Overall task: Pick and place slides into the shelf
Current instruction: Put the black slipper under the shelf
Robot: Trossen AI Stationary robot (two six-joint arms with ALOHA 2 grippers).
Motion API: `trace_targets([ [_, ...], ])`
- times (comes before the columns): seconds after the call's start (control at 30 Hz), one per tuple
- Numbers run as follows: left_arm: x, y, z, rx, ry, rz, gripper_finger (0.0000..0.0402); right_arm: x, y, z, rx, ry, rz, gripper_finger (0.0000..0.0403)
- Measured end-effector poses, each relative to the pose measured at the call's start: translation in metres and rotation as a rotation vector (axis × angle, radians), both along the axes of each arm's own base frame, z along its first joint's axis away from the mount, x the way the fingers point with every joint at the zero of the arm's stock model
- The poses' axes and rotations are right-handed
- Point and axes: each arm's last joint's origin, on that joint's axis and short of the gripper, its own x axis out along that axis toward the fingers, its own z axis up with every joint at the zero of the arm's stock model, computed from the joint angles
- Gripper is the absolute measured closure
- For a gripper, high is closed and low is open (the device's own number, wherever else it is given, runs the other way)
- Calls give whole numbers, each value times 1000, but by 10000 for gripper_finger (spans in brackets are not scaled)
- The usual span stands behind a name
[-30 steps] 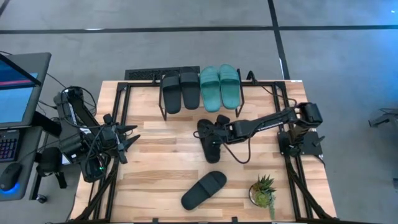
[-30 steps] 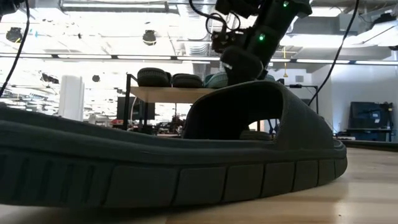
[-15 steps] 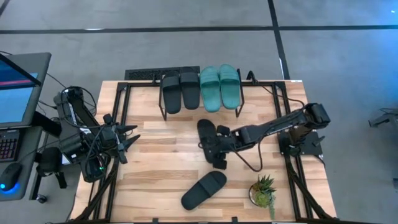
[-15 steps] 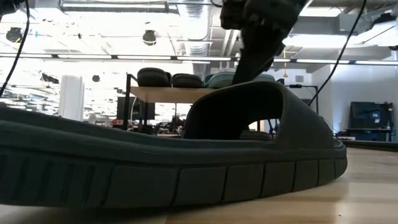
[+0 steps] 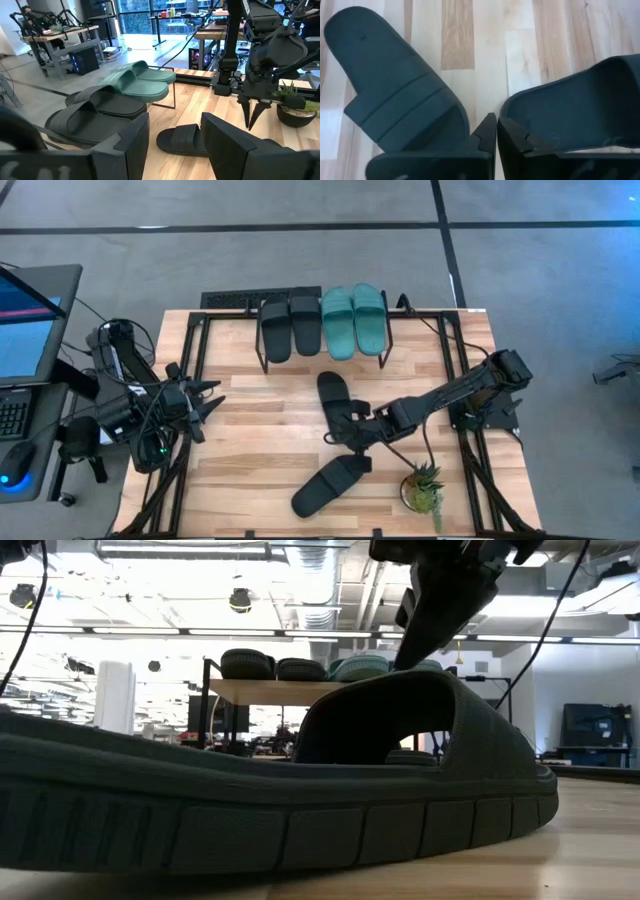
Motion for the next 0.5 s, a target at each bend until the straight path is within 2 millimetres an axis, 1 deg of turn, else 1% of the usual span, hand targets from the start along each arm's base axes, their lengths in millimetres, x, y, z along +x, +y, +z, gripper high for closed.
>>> trace_targets([
  [0.23, 0, 0, 0, -3, -1, 0, 233, 1, 2, -7, 20, 35, 19, 401],
  [0.3, 0, 0, 0, -5, -3, 0, 233, 5, 4, -12, 39, 40, 30, 402],
  [0.37, 0, 0, 0, -5, -3, 0, 233, 2, 5, -20, 31, 93, 32, 402],
  [0.4, 0, 0, 0, -6, -3, 0, 233, 2, 6, -21, 33, 90, 33, 402],
  [0.47, 0, 0, 0, -5, -3, 0, 233, 9, 9, -21, 54, 51, 36, 402],
  [0.5, 0, 0, 0, -5, -3, 0, 233, 9, 10, -25, 52, 67, 36, 402],
])
